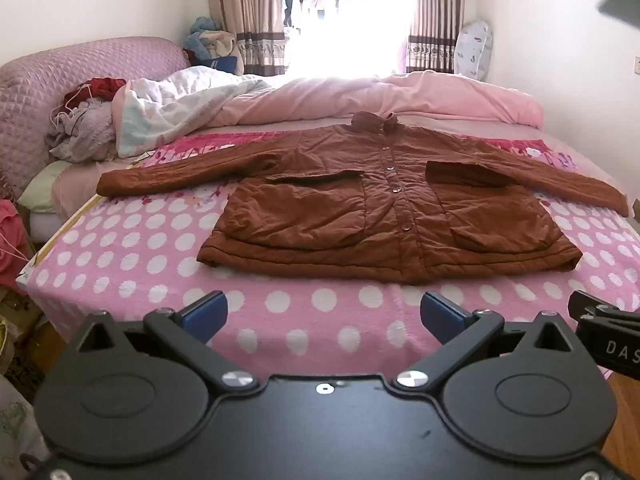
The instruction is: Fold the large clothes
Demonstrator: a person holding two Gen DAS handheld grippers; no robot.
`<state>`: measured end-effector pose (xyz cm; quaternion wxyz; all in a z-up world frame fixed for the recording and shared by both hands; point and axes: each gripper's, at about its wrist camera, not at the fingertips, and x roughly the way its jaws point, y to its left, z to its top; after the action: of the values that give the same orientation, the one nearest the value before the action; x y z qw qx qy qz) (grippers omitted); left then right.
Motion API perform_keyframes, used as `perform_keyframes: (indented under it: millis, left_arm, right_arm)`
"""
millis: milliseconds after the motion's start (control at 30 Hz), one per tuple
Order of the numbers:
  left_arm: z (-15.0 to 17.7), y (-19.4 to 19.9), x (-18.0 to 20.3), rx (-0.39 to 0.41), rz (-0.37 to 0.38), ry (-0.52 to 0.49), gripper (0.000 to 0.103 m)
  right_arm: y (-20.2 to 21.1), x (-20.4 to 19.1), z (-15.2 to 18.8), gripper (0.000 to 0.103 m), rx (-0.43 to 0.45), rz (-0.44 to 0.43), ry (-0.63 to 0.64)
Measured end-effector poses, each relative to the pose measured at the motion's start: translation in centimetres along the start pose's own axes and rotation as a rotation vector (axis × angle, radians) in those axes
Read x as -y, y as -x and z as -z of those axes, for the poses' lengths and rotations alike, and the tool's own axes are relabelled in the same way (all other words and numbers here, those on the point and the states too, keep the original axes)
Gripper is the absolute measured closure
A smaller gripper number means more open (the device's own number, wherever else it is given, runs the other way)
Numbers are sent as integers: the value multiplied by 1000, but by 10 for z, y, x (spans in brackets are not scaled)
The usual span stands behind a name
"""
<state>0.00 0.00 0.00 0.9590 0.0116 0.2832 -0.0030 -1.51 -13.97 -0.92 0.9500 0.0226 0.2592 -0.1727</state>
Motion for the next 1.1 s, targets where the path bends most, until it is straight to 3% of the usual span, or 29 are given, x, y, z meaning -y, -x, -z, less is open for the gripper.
perform_keyframes:
  millis: [1100]
  left_arm:
    - [-1,2,-1,0,2,2,0]
  right_arm:
    - [1,0,0,0,-2,-4,-5]
